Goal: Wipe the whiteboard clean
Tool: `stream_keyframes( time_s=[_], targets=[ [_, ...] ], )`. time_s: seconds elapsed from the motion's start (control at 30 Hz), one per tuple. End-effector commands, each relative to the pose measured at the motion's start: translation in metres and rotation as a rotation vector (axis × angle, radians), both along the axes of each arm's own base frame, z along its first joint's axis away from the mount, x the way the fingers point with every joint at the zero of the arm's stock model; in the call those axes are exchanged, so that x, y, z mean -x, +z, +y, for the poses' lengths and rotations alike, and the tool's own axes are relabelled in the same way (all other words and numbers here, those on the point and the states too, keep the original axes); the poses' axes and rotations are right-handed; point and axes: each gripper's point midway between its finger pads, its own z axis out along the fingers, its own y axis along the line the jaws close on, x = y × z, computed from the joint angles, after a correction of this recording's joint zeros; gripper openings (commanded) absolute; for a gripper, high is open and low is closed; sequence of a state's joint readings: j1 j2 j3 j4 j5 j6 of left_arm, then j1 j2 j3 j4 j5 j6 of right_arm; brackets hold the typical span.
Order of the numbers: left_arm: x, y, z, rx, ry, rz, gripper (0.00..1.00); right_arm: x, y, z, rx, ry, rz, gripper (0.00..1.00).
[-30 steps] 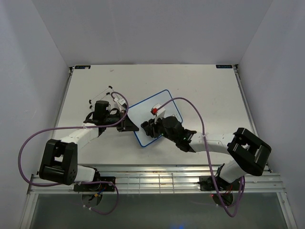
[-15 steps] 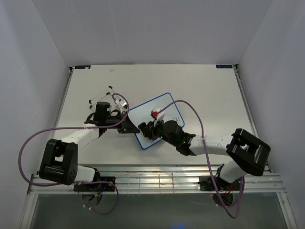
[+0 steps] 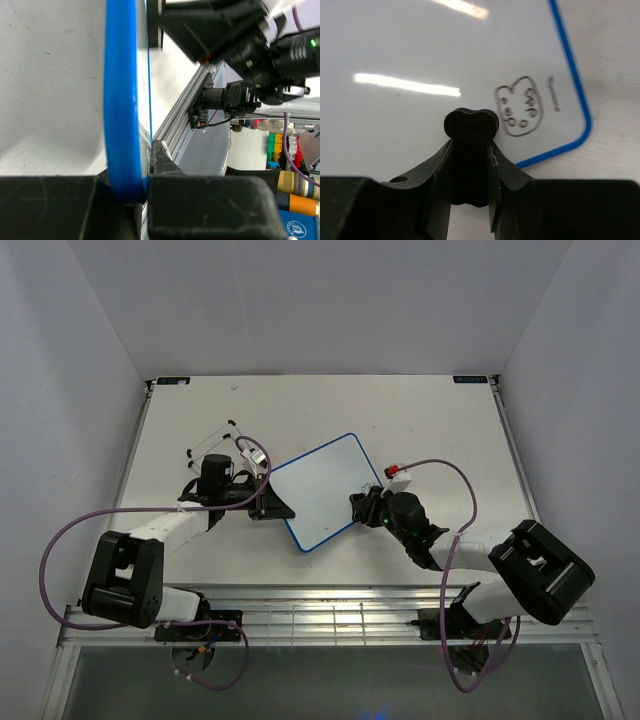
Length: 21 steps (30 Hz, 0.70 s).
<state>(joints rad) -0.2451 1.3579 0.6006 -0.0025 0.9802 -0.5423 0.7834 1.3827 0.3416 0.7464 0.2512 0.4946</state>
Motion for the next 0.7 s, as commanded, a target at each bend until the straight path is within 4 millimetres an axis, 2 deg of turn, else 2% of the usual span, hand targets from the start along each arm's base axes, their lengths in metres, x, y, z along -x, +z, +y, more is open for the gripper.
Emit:
stream_keyframes(
  time_s=[0.0,0.1,0.17,0.2,0.27,0.33,0.37,0.4,0.43,0.47,0.57,0.6,0.67],
  targets=[
    [0.019,0.022,-0.007,0.099,-0.107,0.008,0.00,-0.010,-0.040,-0.061,0.163,-0.159,0.094,0.08],
    [0.019,0.021,-0.007,0.098,-0.106,0.015,0.00,-0.015,-0.027,-0.051,0.148,-0.088,0.049,0.08],
    [0.018,0.020,-0.007,0.096,-0.102,0.015,0.00,0.001,-0.006,-0.015,0.037,0.093,-0.028,0.08],
    [0.018,0.020,-0.007,0.096,-0.099,0.019,0.00,0.009,0.000,-0.003,0.014,0.150,-0.053,0.08],
    [0.017,0.019,-0.008,0.097,-0.097,0.023,0.00,0.038,0.011,0.031,-0.020,0.301,-0.098,0.08],
    [0.015,0.019,-0.008,0.099,-0.091,0.030,0.00,0.055,0.022,0.055,-0.035,0.384,-0.143,0.08],
    [0.016,0.020,-0.008,0.100,-0.091,0.031,0.00,0.076,0.023,0.072,-0.037,0.456,-0.151,0.08],
    [0.016,0.019,-0.008,0.100,-0.088,0.038,0.00,0.081,0.031,0.083,-0.055,0.480,-0.170,0.08],
    [0.016,0.018,-0.008,0.099,-0.088,0.038,0.00,0.088,0.033,0.090,-0.062,0.497,-0.174,0.08],
    [0.016,0.018,-0.008,0.099,-0.086,0.039,0.00,0.104,0.037,0.100,-0.081,0.542,-0.182,0.08],
    [0.016,0.017,-0.007,0.098,-0.085,0.044,0.00,0.123,0.047,0.118,-0.120,0.588,-0.196,0.08],
    [0.016,0.017,-0.008,0.098,-0.085,0.044,0.00,0.124,0.054,0.126,-0.131,0.593,-0.205,0.08],
    [0.016,0.017,-0.008,0.102,-0.090,0.045,0.00,0.121,0.048,0.129,-0.098,0.587,-0.193,0.08]
  ],
)
